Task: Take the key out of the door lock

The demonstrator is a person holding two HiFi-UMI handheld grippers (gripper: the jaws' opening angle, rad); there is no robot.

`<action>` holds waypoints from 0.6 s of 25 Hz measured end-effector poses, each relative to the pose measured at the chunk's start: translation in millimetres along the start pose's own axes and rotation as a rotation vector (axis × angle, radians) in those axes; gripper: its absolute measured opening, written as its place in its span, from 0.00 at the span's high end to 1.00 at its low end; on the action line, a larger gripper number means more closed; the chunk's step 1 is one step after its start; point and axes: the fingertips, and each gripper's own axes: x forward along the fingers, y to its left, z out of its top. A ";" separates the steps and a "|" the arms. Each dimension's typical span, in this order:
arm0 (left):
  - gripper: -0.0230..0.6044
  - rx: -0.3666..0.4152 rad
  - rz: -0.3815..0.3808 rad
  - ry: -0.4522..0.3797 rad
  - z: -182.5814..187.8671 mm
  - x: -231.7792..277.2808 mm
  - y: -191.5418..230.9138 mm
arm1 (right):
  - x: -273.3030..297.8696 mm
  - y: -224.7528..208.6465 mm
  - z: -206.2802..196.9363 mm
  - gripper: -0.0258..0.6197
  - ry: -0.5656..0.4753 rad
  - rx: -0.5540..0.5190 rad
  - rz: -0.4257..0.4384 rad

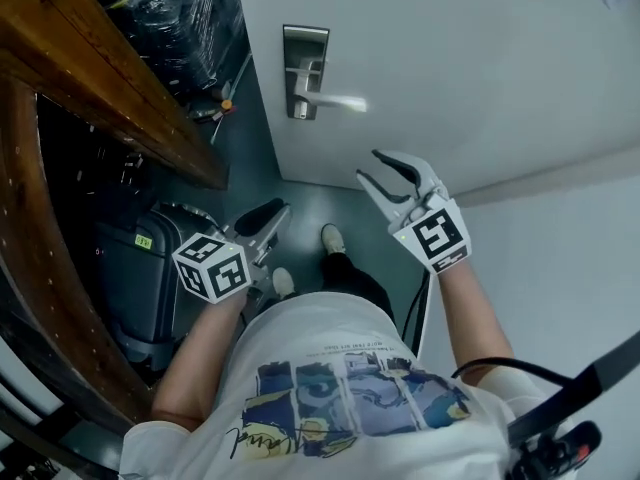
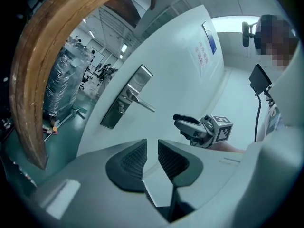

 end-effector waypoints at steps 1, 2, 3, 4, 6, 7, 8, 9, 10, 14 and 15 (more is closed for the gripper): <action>0.84 -0.018 0.010 -0.012 4.3 5.3 3.9 | 8.4 -10.9 4.2 0.74 -0.004 -0.022 0.013; 0.83 -0.033 0.021 -0.022 8.6 10.6 8.3 | 17.0 -21.3 8.0 0.74 -0.010 -0.053 0.027; 0.83 -0.048 0.032 -0.032 12.8 16.1 13.6 | 25.9 -30.9 11.2 0.74 -0.016 -0.081 0.043; 0.82 -0.064 0.045 -0.041 16.8 21.4 19.3 | 34.6 -39.4 13.6 0.74 -0.020 -0.100 0.059; 0.80 -0.097 0.075 -0.066 23.8 31.6 30.5 | 51.2 -52.2 16.3 0.73 -0.024 -0.129 0.100; 0.79 -0.112 0.090 -0.078 26.6 36.6 36.0 | 59.3 -56.9 16.5 0.72 -0.023 -0.146 0.122; 0.78 -0.129 0.102 -0.089 29.2 41.8 41.6 | 67.5 -60.4 16.1 0.72 -0.020 -0.162 0.145; 0.78 -0.148 0.111 -0.099 31.4 46.8 46.9 | 75.5 -62.7 15.3 0.72 -0.019 -0.175 0.167; 0.77 -0.168 0.117 -0.110 33.1 51.4 51.5 | 82.7 -63.6 14.4 0.72 -0.019 -0.185 0.190; 0.74 -0.227 0.144 -0.149 38.7 67.7 65.8 | 104.2 -61.4 9.0 0.72 -0.022 -0.196 0.282; 0.74 -0.244 0.148 -0.160 40.7 71.6 69.0 | 107.9 -60.7 8.5 0.72 -0.023 -0.197 0.301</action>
